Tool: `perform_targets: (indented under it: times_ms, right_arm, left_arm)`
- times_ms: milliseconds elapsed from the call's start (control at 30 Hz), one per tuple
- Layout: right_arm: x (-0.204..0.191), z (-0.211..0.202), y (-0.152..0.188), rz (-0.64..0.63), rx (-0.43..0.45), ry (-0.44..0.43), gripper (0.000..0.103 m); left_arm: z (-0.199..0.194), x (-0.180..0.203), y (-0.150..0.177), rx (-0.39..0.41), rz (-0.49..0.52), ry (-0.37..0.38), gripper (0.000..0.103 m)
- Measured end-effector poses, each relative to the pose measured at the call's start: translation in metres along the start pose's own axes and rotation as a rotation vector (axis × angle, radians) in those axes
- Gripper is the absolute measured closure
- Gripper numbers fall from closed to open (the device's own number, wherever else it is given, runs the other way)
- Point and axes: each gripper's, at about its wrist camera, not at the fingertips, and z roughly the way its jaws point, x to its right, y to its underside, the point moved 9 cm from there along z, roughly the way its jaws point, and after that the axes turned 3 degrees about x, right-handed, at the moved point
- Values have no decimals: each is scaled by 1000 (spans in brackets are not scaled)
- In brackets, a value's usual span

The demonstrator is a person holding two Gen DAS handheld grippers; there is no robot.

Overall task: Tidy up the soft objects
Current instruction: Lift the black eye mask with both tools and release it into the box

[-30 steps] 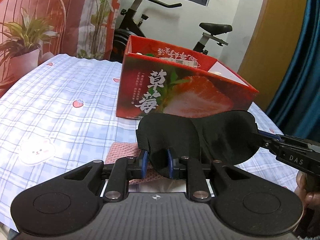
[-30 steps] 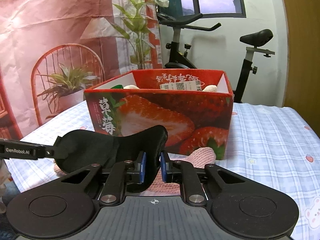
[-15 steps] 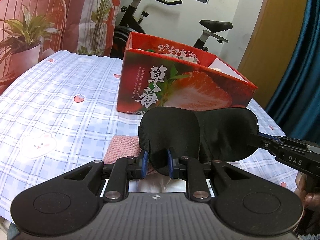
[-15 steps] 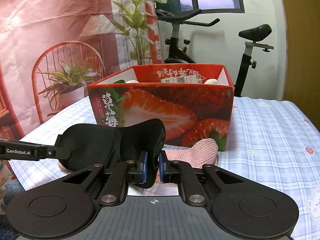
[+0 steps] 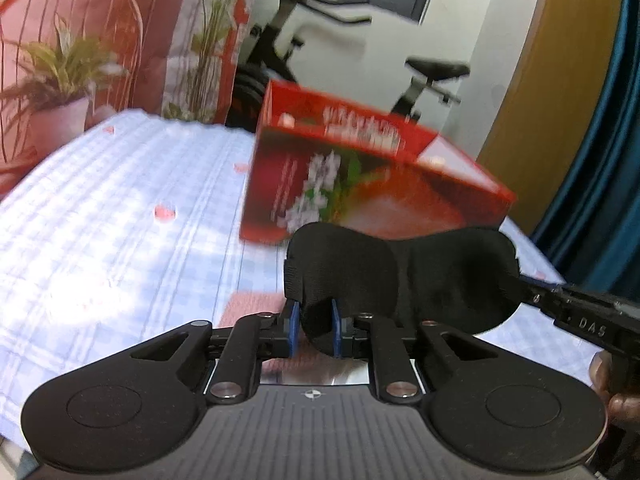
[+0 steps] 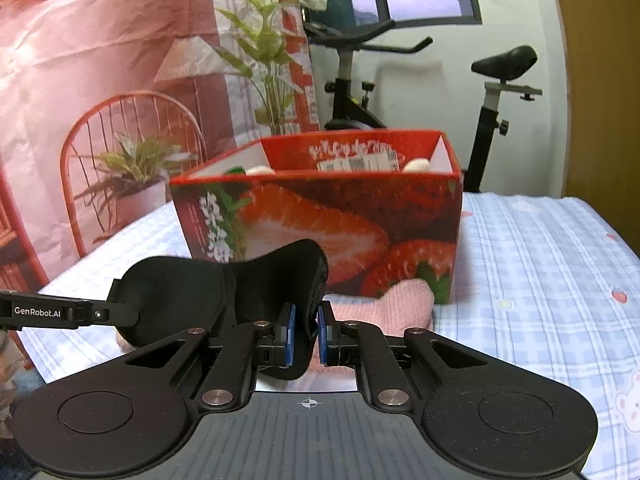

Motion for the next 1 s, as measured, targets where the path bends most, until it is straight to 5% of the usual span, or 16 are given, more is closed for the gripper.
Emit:
perform_targets:
  times_ms: [200,400,700,1000]
  right_arm:
    - [-8,-14,-39,-20,102,-27,93]
    - [-9,-23,-98,-20,205,-49,93]
    - [9,34,-175,-69,209,1,93]
    - [33,120,-169,-40,27,60,93]
  left_arm:
    - [-31,14,-54,152,34,35,90]
    - [-29,32,-115,217,82,44,90]
    - [55,41,-175,130,94,40,91]
    - [140,46,-162,-92,133,17,91]
